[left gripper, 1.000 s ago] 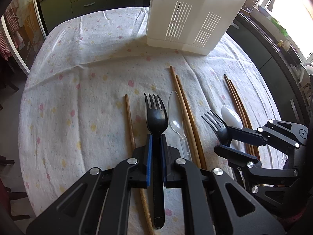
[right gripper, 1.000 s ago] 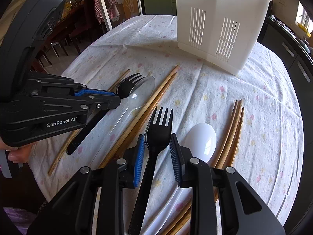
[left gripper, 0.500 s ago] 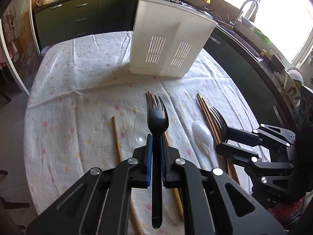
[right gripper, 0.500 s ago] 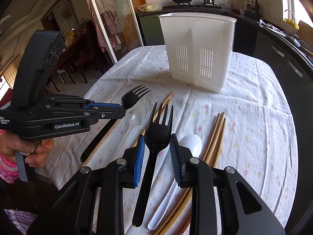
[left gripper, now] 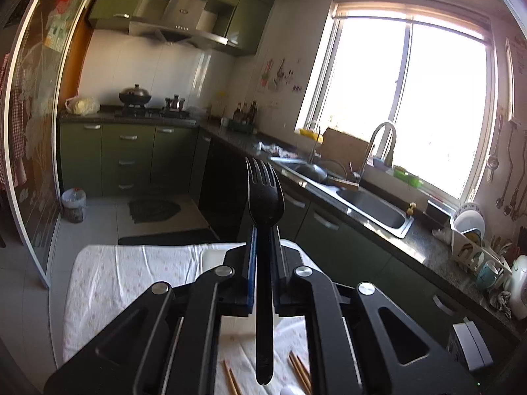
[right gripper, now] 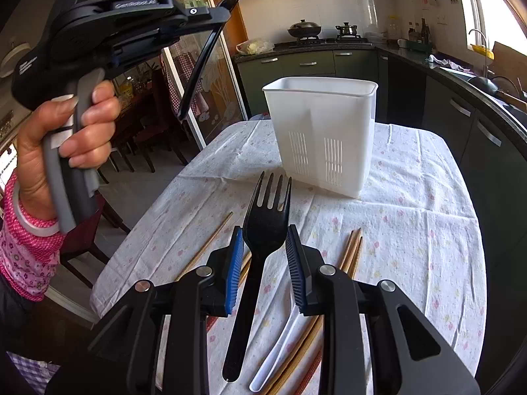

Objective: Organize utensils
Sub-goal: 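Carry both black forks into the white caddy and open both tools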

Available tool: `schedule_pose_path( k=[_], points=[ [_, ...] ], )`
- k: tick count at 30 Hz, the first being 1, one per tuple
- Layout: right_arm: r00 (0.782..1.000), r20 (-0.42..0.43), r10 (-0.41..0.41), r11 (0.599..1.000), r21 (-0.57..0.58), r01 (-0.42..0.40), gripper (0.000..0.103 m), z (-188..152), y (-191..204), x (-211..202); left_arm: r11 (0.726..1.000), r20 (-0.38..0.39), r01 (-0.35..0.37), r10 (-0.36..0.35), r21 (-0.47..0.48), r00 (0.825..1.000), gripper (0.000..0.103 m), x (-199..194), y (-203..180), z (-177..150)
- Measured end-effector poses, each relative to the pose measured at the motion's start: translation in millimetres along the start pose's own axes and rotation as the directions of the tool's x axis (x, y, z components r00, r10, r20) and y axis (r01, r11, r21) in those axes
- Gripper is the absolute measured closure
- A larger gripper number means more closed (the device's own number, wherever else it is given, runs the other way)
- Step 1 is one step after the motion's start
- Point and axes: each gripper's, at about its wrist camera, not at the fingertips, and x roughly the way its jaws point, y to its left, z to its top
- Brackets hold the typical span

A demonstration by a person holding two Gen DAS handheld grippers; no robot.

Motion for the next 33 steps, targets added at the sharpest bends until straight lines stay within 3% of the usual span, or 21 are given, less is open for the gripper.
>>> schedule_pose_path(
  k=[4,8,14,23,24,26,27,33],
  points=[
    [0.999,0.039,0.006,1.000,0.012,-0.007,0.076,8,-7,-7,0.998,0.141,-0.041,0.035,0.039,0.989,0.096,31,-3,16],
    [0.997,0.070,0.012,1.000,0.019,-0.013,0.076,18,-12,-13,0.994,0.175,-0.103,0.094,0.047,0.980,0.096,66,-1,14],
    [0.994,0.107,0.009,1.000,0.010,-0.010,0.076,32,-15,-22,0.978,0.165,-0.177,0.159,0.106,0.973,0.096,102,-1,-8],
    [0.986,0.165,-0.036,0.999,-0.002,0.037,0.076,62,-19,-35,0.976,0.059,-0.164,0.157,0.146,0.986,0.094,117,2,-48],
    [0.984,0.176,-0.042,0.999,-0.003,0.043,0.076,68,-20,-37,0.976,0.053,-0.163,0.157,0.147,0.986,0.092,117,2,-50],
    [0.979,0.198,-0.054,0.998,-0.003,0.055,0.076,80,-21,-39,0.977,0.047,-0.156,0.151,0.143,0.987,0.071,115,4,-53],
    [0.975,0.212,-0.061,0.998,-0.005,0.064,0.076,86,-21,-41,0.978,0.049,-0.155,0.149,0.141,0.988,0.067,114,4,-54],
    [0.940,0.324,-0.108,0.993,0.001,0.114,0.076,131,-22,-58,0.981,0.045,-0.136,0.131,0.138,0.990,0.055,98,0,-49]
  ],
)
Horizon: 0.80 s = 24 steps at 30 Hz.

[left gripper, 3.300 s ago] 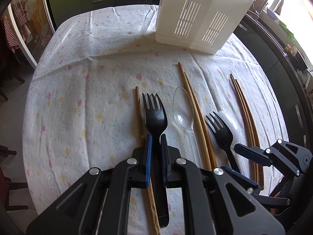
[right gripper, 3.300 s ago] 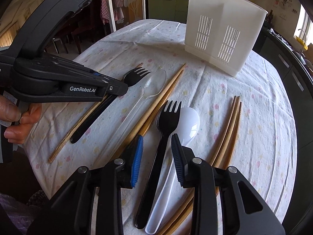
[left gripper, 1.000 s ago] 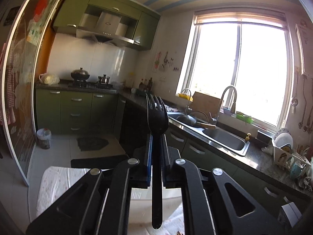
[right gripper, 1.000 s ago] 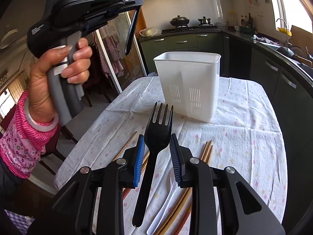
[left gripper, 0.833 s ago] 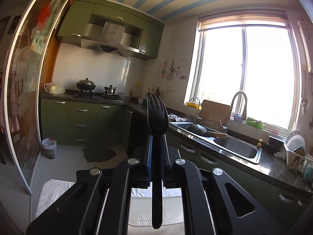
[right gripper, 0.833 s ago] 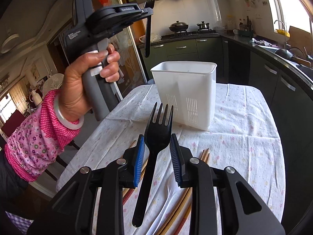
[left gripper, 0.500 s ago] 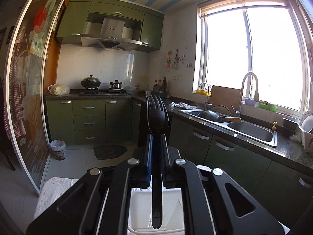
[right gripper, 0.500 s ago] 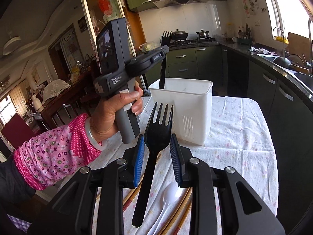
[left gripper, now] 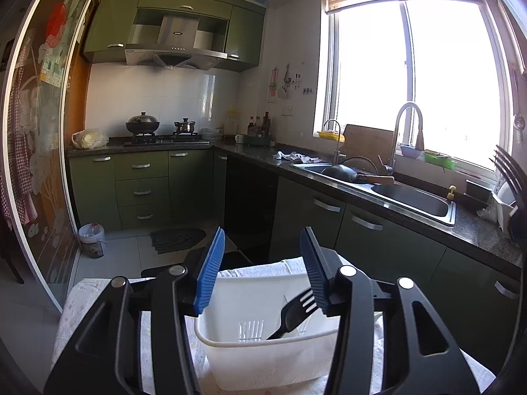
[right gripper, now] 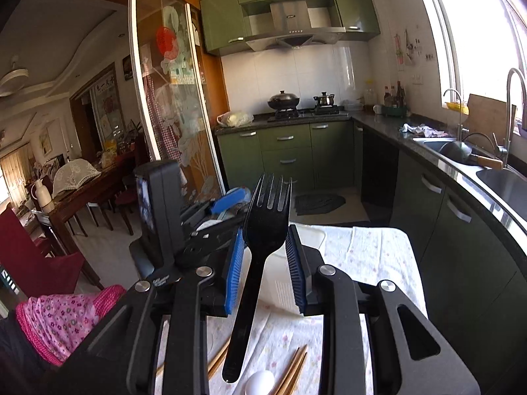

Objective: Organize utensils
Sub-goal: 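Carry both black forks into the white caddy and open both tools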

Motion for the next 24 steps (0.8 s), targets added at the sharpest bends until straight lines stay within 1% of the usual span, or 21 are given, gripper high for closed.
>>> schedule_pose_path(
  k=[2,3,5,7,9,11,14,17,21,24],
  points=[
    [0.998,0.052,-0.024,1.000,0.000,0.024,0.076,18,-3,3,1.000,-0.012,-0.002,0.002,-0.015,1.000,0.050,-13,3,3],
    [0.996,0.078,-0.035,0.999,0.004,0.035,0.076,28,-4,5,1.000,-0.019,-0.007,0.007,-0.024,1.000,0.049,-22,5,4],
    [0.989,0.126,-0.073,0.997,0.002,0.073,0.076,44,-6,16,0.999,-0.030,-0.032,0.031,-0.027,0.999,0.046,-43,9,3],
    [0.979,0.169,-0.119,0.993,-0.003,0.121,0.076,56,-7,32,0.998,-0.052,-0.048,0.046,-0.042,0.998,0.044,-66,17,-1],
    [0.963,0.206,-0.175,0.983,-0.018,0.183,0.076,64,-8,53,0.996,-0.090,-0.066,0.060,-0.066,0.994,0.042,-86,26,-8],
    [0.946,0.239,-0.218,0.972,-0.036,0.233,0.076,66,-9,76,0.995,-0.133,-0.071,0.060,-0.075,0.989,0.041,-104,31,-16],
    [0.942,0.232,-0.243,0.963,-0.060,0.264,0.076,62,-14,114,0.994,-0.179,-0.085,0.072,-0.065,0.981,0.041,-124,35,-24],
    [0.944,0.199,-0.264,0.957,-0.064,0.281,0.076,46,-19,142,0.996,-0.204,-0.076,0.065,-0.048,0.977,0.041,-134,34,-26],
    [0.949,0.158,-0.273,0.958,-0.047,0.284,0.076,14,-29,156,0.997,-0.218,-0.070,0.066,-0.009,0.974,0.040,-139,26,-28],
    [0.952,0.138,-0.272,0.958,-0.053,0.282,0.075,-5,-32,157,0.998,-0.258,-0.059,0.059,0.008,0.964,0.038,-135,16,-32]
  ],
)
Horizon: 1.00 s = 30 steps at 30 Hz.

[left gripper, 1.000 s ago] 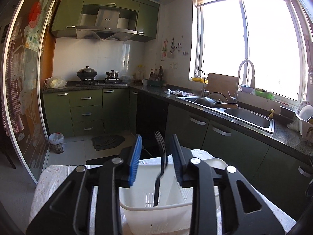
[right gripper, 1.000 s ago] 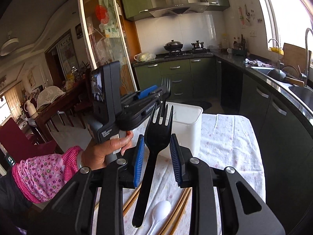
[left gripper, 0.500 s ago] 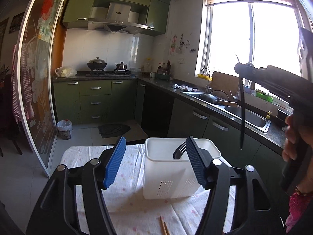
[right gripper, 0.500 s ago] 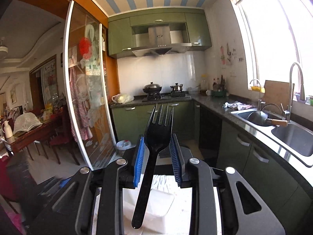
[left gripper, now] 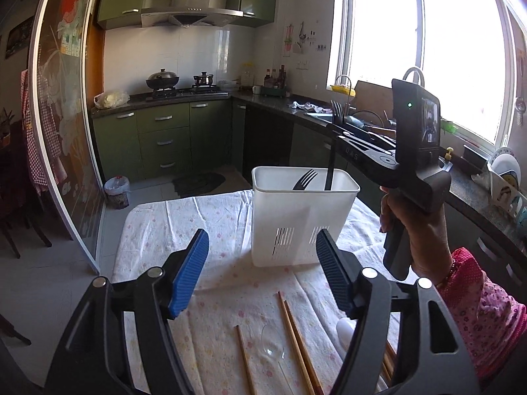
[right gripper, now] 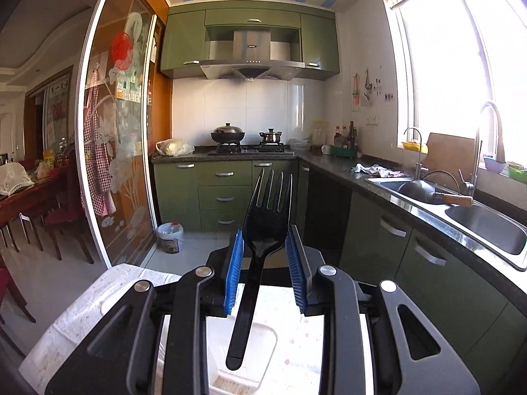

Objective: Organize utensils
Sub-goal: 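Carry both black forks into the white caddy and open both tools, then grasp the clear plastic spoon with the left tool while the right tool reaches the white spoon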

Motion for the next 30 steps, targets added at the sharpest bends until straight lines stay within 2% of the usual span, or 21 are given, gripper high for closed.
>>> schedule_pose_path(
  k=[3,7,11,14,19,22,25,27,30],
  points=[
    [1.000,-0.027,0.009,1.000,-0.020,-0.010,0.063,-14,3,-7,1.000,-0.061,0.012,-0.011,0.011,0.998,0.037,10,-7,-4],
    [0.999,-0.038,0.032,0.999,-0.026,-0.033,0.062,-26,2,-26,1.000,-0.154,0.025,-0.025,0.000,0.988,0.037,24,-9,-9],
    [0.998,-0.016,0.068,0.998,0.013,-0.068,0.062,-31,-8,-76,1.000,-0.259,0.016,-0.021,-0.021,0.966,0.037,37,-5,-18],
    [0.995,-0.031,0.093,0.995,0.032,-0.092,0.059,-37,-18,-113,0.999,-0.366,0.019,-0.036,-0.051,0.930,0.036,53,-1,-30],
    [0.977,-0.162,0.139,0.990,0.043,-0.133,0.059,-62,-31,-158,0.994,-0.528,0.045,-0.090,-0.097,0.845,0.039,86,-5,-56],
    [0.946,-0.273,0.176,0.984,0.040,-0.172,0.059,-89,-30,-173,0.997,-0.574,0.024,-0.063,-0.075,0.816,0.041,96,-12,-69],
    [0.920,-0.343,0.192,0.981,0.042,-0.189,0.059,-116,-32,-185,0.997,-0.611,0.016,-0.055,-0.069,0.789,0.041,99,-16,-79],
    [0.909,-0.366,0.198,0.980,0.050,-0.193,0.059,-130,-34,-191,0.997,-0.634,0.003,-0.051,-0.076,0.772,0.041,101,-15,-86],
    [0.905,-0.374,0.200,0.980,0.063,-0.191,0.059,-138,-38,-198,0.995,-0.661,-0.021,-0.049,-0.097,0.749,0.045,105,-11,-94]
  ],
)
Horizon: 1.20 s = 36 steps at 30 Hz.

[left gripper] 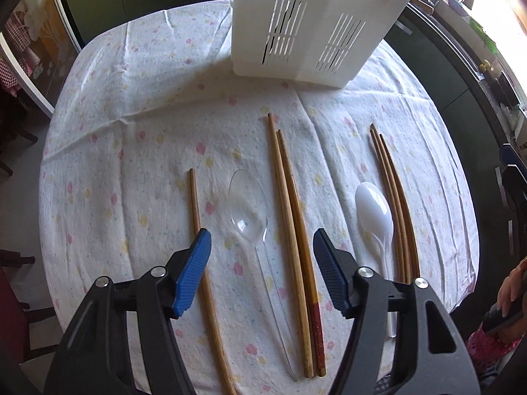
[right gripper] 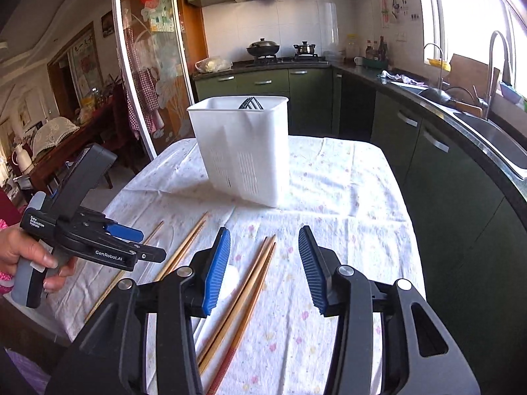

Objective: Organize utensils
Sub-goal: 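Grasp the clear plastic spoon with the left tool while the right tool reaches the white spoon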

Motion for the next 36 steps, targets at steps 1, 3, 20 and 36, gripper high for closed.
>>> schedule_pose_path(
  k=[1,3,20,36],
  points=[
    [1.000,-0.002,0.003,1.000,0.002,-0.003,0.059,-1,-1,-1,1.000,-0.008,-0.003,0.003,-0.010,1.000,0.052,3,1,-1],
    [1.000,0.001,0.007,1.000,0.000,-0.007,0.059,6,1,-3,1.000,-0.024,-0.008,0.007,-0.025,1.000,0.061,8,3,-2],
    [0.997,-0.038,0.062,0.994,-0.089,-0.065,0.052,28,32,-6,0.998,-0.056,-0.012,0.008,-0.062,0.998,0.088,15,-7,-3],
    [0.778,-0.458,0.430,0.903,0.234,-0.360,0.052,6,16,95,0.998,-0.025,0.035,-0.036,-0.046,0.999,0.094,6,8,2]
  ],
)
